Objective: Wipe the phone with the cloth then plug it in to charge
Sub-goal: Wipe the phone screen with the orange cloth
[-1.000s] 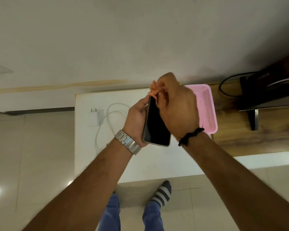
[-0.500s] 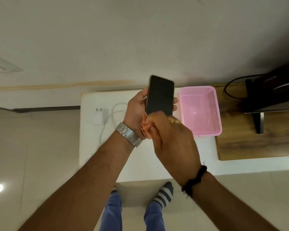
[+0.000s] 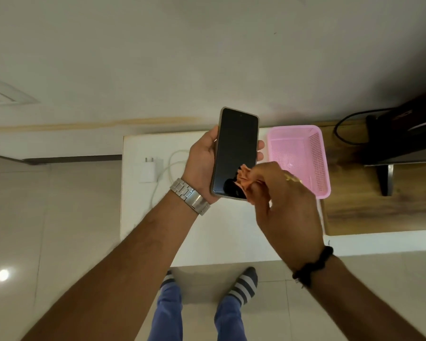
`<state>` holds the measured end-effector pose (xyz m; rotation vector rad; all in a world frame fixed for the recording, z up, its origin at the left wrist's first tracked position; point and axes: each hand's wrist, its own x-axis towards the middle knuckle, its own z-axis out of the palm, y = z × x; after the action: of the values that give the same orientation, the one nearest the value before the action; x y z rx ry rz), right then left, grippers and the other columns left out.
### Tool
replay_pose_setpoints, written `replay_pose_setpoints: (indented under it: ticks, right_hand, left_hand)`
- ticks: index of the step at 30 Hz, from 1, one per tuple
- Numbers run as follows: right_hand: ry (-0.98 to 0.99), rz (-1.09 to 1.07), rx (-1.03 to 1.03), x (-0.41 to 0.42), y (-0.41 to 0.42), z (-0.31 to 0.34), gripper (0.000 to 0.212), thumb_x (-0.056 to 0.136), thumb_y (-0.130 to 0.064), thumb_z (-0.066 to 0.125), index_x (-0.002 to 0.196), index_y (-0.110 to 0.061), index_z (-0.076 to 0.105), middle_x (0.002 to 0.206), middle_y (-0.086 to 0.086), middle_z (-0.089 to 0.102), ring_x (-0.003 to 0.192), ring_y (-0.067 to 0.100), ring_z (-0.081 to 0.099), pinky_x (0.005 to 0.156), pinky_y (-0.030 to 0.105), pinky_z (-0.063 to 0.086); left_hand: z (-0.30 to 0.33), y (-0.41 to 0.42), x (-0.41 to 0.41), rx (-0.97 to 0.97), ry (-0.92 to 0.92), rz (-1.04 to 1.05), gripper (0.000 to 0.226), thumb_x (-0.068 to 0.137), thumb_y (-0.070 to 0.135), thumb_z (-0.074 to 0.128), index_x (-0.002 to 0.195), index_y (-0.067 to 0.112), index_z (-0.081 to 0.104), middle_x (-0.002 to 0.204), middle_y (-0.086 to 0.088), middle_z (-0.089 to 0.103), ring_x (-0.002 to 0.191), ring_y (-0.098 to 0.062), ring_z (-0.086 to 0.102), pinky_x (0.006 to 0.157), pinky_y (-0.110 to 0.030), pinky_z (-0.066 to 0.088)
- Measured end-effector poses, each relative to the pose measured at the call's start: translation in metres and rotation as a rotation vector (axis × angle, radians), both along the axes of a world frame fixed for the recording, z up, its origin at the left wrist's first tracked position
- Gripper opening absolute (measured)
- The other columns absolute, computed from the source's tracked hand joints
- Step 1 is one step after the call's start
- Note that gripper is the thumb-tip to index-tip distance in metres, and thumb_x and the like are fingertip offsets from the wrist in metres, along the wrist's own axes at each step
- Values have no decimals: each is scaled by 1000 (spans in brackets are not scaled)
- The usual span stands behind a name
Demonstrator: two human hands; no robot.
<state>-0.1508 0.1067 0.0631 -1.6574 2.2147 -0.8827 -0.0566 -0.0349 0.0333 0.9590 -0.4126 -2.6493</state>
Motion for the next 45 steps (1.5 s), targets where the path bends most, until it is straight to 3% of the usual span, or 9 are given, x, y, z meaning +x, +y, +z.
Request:
replay_pose_setpoints:
  ticks: [5, 9, 12, 19, 24, 29, 34, 39, 45]
  right_hand:
    - [103, 173, -246, 37, -8, -1, 13, 105, -22, 38, 103, -11, 46, 57, 13, 65, 41, 22, 62, 40, 30, 54]
    - [53, 44, -113, 11, 2, -7, 15, 91, -11, 62, 105, -11, 58, 67, 12, 66, 51, 23, 63, 48, 39, 61]
    - [74, 155, -152, 36, 1, 2, 7, 98, -8, 48, 105, -11, 48, 63, 16, 65, 46, 32, 63, 41, 43, 57]
    - [99, 7, 24, -4, -31, 15, 7, 98, -16, 54, 100, -12, 58, 68, 7, 61, 52, 21, 59, 46, 34, 56]
    - [138, 318, 68, 21, -16, 15, 17, 90, -10, 58, 105, -16, 52, 71, 3, 58, 55, 11, 44, 50, 13, 35]
    - [157, -1, 83, -27, -49, 14, 18, 99, -26, 37, 104, -16, 51, 69, 6, 57, 53, 24, 56, 47, 41, 53]
    - [209, 282, -9, 13, -23, 10, 25, 85, -18, 62, 106, -14, 48, 65, 5, 58, 46, 13, 44, 41, 20, 40]
    - [190, 25, 14, -31, -55, 14, 18, 98, -34, 34, 103, -21, 45, 66, 2, 54, 51, 21, 53, 41, 36, 47]
    - [177, 330, 69, 2, -22, 15, 17, 91, -20, 61, 107, -15, 55, 71, 6, 59, 52, 18, 54, 48, 22, 45]
  left_hand:
    - [-2, 5, -3, -26, 4, 21, 71, 103, 55, 28, 146, 2, 47, 132, -26, 59, 104, -38, 62, 86, -47, 54]
    - [-3, 0, 2, -65, 0, 30, 71, 102, 56, 25, 148, 6, 47, 133, -25, 58, 107, -37, 60, 89, -46, 51]
    - [-3, 5, -1, -53, 2, 33, 69, 101, 55, 31, 144, 4, 52, 135, -27, 57, 109, -38, 59, 87, -47, 54]
    - [-6, 13, 1, -2, 13, 6, 56, 95, 48, 48, 126, 7, 69, 124, -17, 68, 106, -32, 67, 92, -42, 57]
    - [-15, 3, 7, -34, 12, 19, 63, 94, 49, 45, 137, 5, 60, 132, -25, 64, 110, -39, 65, 96, -50, 53]
    - [-19, 17, 10, 20, -43, -32, 46, 95, 50, 49, 98, 17, 80, 99, -9, 75, 88, -29, 71, 78, -40, 58]
    - [-15, 5, 14, 0, 18, 37, 61, 98, 48, 42, 138, 4, 60, 122, -23, 68, 105, -36, 68, 92, -45, 56]
    - [-14, 16, 14, 16, -53, -45, 47, 98, 52, 47, 104, 16, 77, 102, -10, 74, 92, -30, 69, 86, -44, 56]
    - [-16, 6, 15, 3, -34, 18, 63, 90, 50, 56, 130, 1, 62, 129, -28, 60, 118, -44, 57, 105, -47, 46]
